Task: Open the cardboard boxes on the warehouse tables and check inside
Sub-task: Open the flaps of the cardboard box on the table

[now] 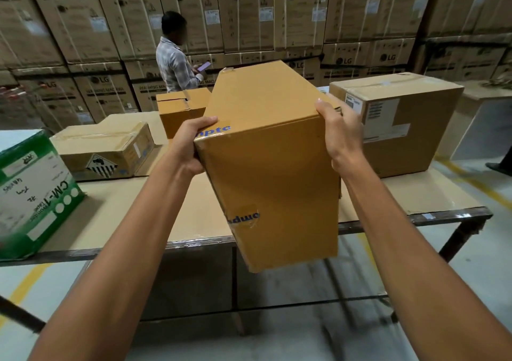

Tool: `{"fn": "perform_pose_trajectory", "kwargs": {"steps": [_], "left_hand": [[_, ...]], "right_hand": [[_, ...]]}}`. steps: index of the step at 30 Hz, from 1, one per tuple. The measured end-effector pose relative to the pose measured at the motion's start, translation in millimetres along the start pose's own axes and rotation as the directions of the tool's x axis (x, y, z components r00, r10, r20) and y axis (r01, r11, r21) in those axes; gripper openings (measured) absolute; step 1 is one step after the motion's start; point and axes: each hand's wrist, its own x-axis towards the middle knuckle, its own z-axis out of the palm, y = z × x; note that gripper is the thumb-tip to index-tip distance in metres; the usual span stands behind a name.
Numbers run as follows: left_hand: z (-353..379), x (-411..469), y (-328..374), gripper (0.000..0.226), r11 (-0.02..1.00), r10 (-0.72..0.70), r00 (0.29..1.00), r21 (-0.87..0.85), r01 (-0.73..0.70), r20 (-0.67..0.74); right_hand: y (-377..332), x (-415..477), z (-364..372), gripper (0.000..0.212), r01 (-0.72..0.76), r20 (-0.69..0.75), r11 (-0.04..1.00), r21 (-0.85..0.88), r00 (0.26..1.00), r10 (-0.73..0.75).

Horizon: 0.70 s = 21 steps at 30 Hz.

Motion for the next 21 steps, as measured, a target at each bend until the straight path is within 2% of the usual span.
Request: {"fn": "perform_pose_trajectory", "kwargs": {"steps": [3,5,6,8,10,11,12,14,15,17,19,21], "left_hand": [[-23,-5,-15,0.025,0.988,0.006,1.000,-0.157,-0.001,0.031],[-45,-7,-37,0.033,0.956,0.008,0.999,-0.295,0.002,0.035],[-58,-8,-51,0.045,0.937,0.000,1.000,-0.350,0.009,0.026],[-82,-13,-78,0.067,0.906,-0.061,0.997,-0.422,0.037,-0.043],[-100,-20,-99,0.059,0.895,-0.146,0.983,-0.438,0.084,-0.110],[-108,-23,-108,0.048,0.898,-0.180,0.975,-0.427,0.111,-0.126],[-116,-24,-115,0.039,0.909,-0.212,0.967,-0.393,0.141,-0.143],[-124,-30,-125,0.034,0.938,-0.282,0.940,-0.261,0.228,-0.193],[-125,-33,-130,0.034,0.939,-0.326,0.917,-0.194,0.285,-0.230],[-128,-38,-144,0.037,0.917,-0.390,0.861,-0.058,0.394,-0.326],[-127,-44,-159,0.039,0.886,-0.408,0.821,0.045,0.462,-0.398],[-128,-48,-173,0.041,0.874,-0.410,0.815,0.081,0.480,-0.409]], "right_hand": [[-17,2,12,0.062,0.180,0.052,0.979,-0.099,0.983,-0.176],[-21,3,22,0.064,0.283,0.168,0.948,-0.143,0.951,-0.259],[-18,3,29,0.063,0.333,0.246,0.929,-0.158,0.925,-0.290],[-11,2,43,0.049,0.420,0.408,0.887,-0.190,0.856,-0.318],[-4,0,56,0.044,0.475,0.537,0.846,-0.244,0.792,-0.289],[0,-1,63,0.053,0.477,0.587,0.825,-0.302,0.775,-0.234],[5,-1,71,0.070,0.454,0.619,0.801,-0.390,0.773,-0.137],[16,-4,84,0.108,0.370,0.626,0.722,-0.584,0.772,0.110],[22,-7,90,0.117,0.353,0.617,0.671,-0.652,0.762,0.199],[35,-23,102,0.114,0.379,0.611,0.580,-0.721,0.743,0.273],[48,-48,116,0.100,0.443,0.611,0.499,-0.745,0.754,0.242],[63,-76,130,0.091,0.496,0.614,0.428,-0.755,0.763,0.200]]}}
